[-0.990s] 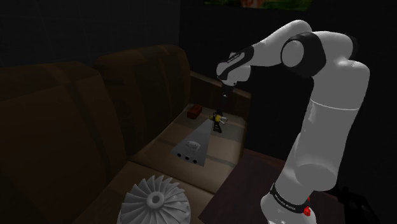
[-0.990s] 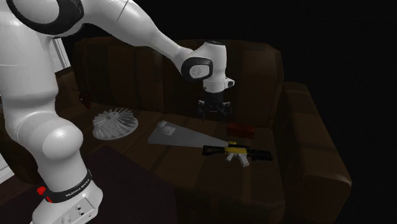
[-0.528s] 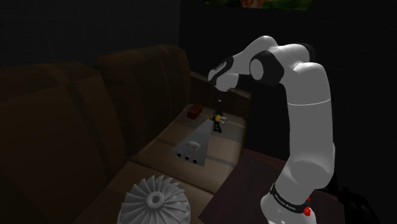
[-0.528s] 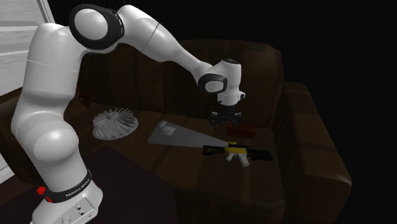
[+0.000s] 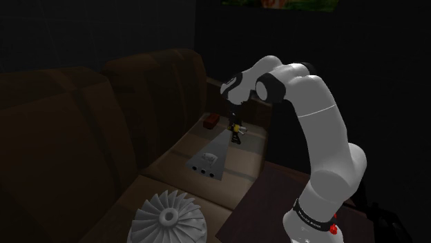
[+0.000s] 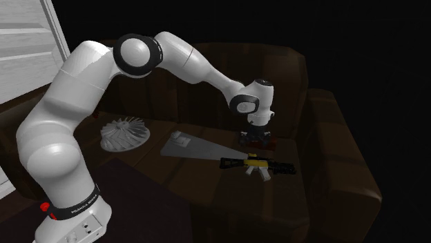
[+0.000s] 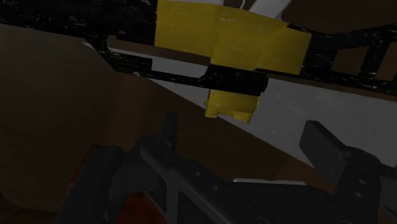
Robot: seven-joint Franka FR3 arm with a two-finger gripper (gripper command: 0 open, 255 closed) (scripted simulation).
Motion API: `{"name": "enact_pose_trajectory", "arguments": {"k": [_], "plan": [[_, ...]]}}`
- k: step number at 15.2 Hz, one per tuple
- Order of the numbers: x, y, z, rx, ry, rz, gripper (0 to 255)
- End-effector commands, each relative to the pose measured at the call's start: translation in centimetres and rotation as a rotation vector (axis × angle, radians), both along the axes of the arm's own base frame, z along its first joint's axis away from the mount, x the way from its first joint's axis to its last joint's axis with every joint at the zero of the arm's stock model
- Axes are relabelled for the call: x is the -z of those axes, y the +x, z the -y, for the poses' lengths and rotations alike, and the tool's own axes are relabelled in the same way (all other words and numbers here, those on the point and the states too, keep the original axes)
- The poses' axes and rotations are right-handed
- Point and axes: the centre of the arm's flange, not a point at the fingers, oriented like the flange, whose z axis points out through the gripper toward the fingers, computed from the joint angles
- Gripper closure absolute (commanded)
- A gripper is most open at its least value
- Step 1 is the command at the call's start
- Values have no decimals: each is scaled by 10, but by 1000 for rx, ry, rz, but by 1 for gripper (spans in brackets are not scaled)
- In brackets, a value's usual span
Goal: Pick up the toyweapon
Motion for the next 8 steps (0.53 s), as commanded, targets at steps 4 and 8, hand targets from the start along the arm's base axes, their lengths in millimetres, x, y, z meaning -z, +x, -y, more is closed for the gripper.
{"name": "enact_pose_trajectory", "arguments": {"k": [4,8], "plan": [[26,0,1,-2,0,0,0],[35,0,1,-2,0,0,255]]}}
